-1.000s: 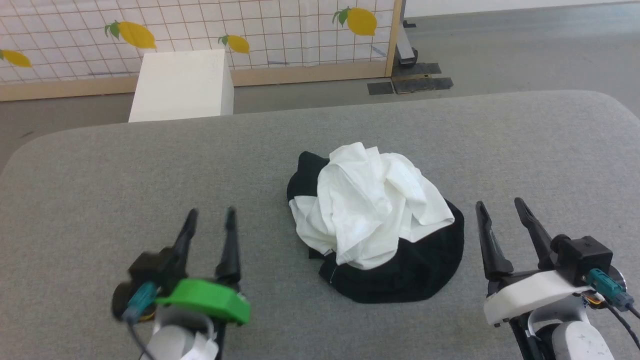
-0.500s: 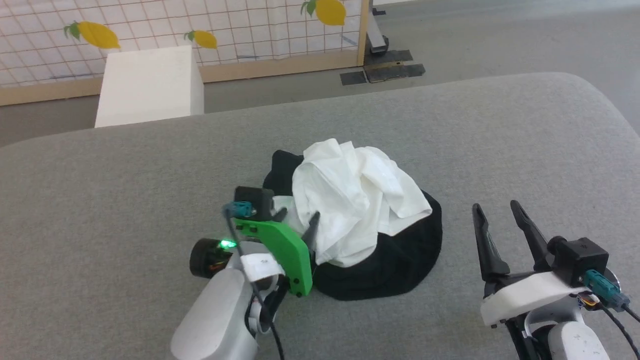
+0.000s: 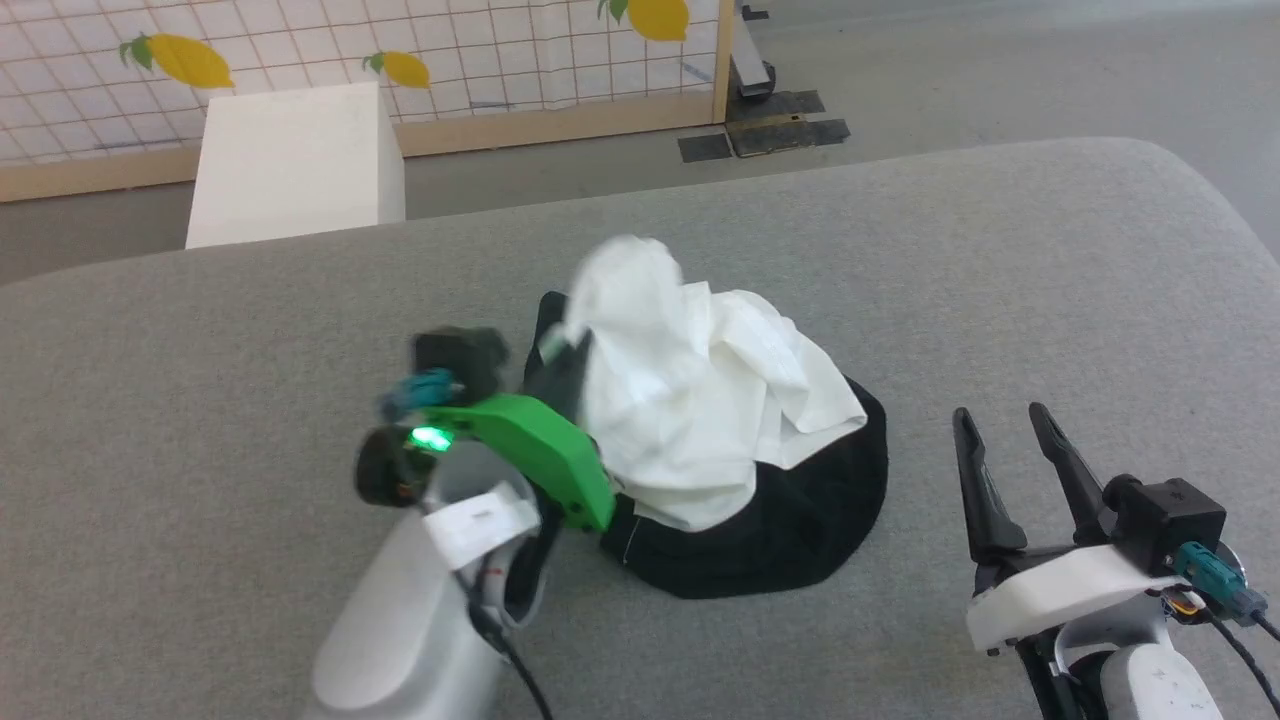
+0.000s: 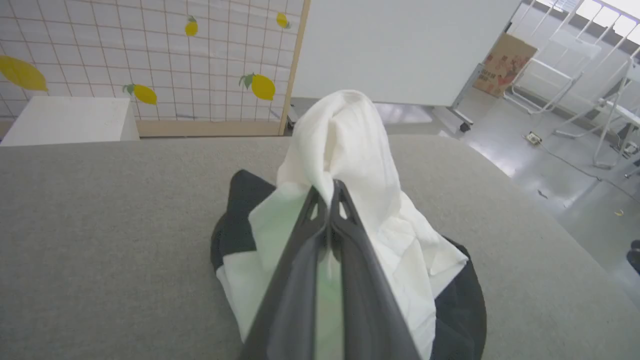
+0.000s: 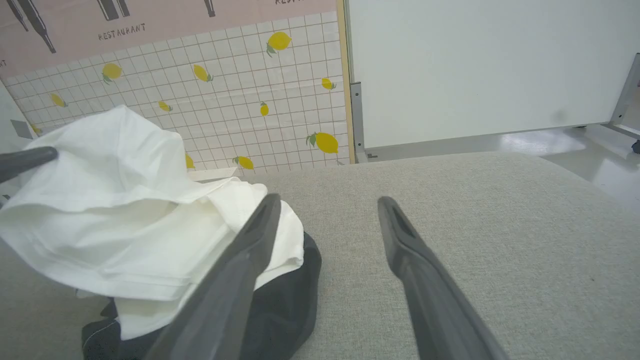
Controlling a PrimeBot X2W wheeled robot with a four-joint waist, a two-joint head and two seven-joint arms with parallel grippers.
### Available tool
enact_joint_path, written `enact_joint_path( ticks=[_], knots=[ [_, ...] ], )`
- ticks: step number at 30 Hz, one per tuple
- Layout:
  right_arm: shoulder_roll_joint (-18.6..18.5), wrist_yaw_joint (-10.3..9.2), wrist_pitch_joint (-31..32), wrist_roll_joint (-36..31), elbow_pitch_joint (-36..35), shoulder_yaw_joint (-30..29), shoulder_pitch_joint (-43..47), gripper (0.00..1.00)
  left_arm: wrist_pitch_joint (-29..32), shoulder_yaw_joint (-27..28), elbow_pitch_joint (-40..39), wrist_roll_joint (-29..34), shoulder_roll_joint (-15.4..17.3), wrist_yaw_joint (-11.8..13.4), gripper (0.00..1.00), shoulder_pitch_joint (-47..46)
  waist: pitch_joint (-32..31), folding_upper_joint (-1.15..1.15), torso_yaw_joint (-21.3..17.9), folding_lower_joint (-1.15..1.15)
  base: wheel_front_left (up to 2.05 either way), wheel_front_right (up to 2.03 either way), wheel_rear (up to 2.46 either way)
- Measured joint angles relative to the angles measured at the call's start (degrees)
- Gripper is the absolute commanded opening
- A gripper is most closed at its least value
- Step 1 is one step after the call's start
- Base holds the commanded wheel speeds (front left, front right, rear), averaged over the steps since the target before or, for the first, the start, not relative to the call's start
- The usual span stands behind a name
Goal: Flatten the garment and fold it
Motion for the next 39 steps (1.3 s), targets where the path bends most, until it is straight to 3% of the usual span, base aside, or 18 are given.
enact_joint_path(
  ticks=[4,8,14,19,20,21,23,25,29,31,35,39],
  knots=[
    [0.0,0.00,0.0,0.0,-0.2,-0.1,0.0,1.00,-7.3,5.6,-4.2,0.5,1.9,3.7,0.00,0.3,0.0,0.00,1.3,0.00,0.00,0.00,0.00],
    [0.0,0.00,0.0,0.0,-0.3,-0.1,-0.1,1.00,-10.5,12.5,-8.6,0.5,5.4,8.2,0.00,3.4,0.0,0.00,2.8,0.00,0.00,0.00,0.00],
    [0.0,0.00,0.0,0.0,-0.4,-0.1,-0.1,1.00,-8.6,20.6,-12.1,0.1,9.4,15.5,0.00,14.3,0.1,0.00,4.8,0.00,0.00,0.00,0.00],
    [0.0,0.00,0.2,0.0,-0.6,0.1,-0.1,1.00,-2.6,22.9,-11.2,-2.4,9.6,18.9,0.00,21.9,0.2,0.00,6.0,0.00,0.00,0.00,0.00],
    [0.0,0.00,0.2,0.0,-0.6,0.1,-0.1,1.00,-1.2,22.9,-11.0,-3.6,9.2,18.9,0.54,23.1,0.2,0.00,6.1,0.00,0.00,0.00,0.00],
    [0.0,0.00,0.4,0.0,-0.6,0.2,-0.1,1.00,-0.7,22.7,-11.1,-4.1,8.9,18.7,1.00,24.0,0.2,0.00,6.3,0.00,0.00,0.00,0.00],
    [0.0,0.00,0.5,-0.1,-0.6,0.2,-0.1,1.00,-2.3,22.6,-11.9,-5.2,7.7,17.5,1.00,24.7,0.3,0.00,6.6,0.00,0.00,0.00,0.00],
    [0.0,0.00,0.6,-0.1,-0.6,0.3,-0.1,1.00,-8.1,22.9,-13.4,-5.6,6.6,15.5,1.00,24.6,0.2,0.00,6.8,0.00,0.00,0.00,0.00],
    [0.0,0.00,0.6,-0.5,-0.7,0.7,-0.1,1.00,-19.1,22.1,-14.9,-5.7,4.0,9.3,1.00,24.4,0.0,0.00,7.3,0.00,0.00,0.00,0.00],
    [0.0,0.00,1.2,-0.7,-0.6,1.3,-0.1,1.00,-20.9,21.8,-14.8,-3.8,3.4,7.3,1.00,24.2,-0.1,0.00,7.6,0.00,0.00,0.00,0.00],
    [0.0,0.00,4.0,-1.7,0.3,3.4,-1.2,1.00,-21.1,21.9,-16.9,1.7,1.5,5.9,1.00,22.9,0.0,0.00,8.4,0.00,0.00,0.00,0.00],
    [0.0,0.00,8.5,-1.4,2.9,8.8,-6.4,1.00,-21.3,22.6,-18.4,5.4,0.1,4.0,1.00,21.4,1.0,0.00,9.1,0.00,0.00,0.00,0.00]
  ],
)
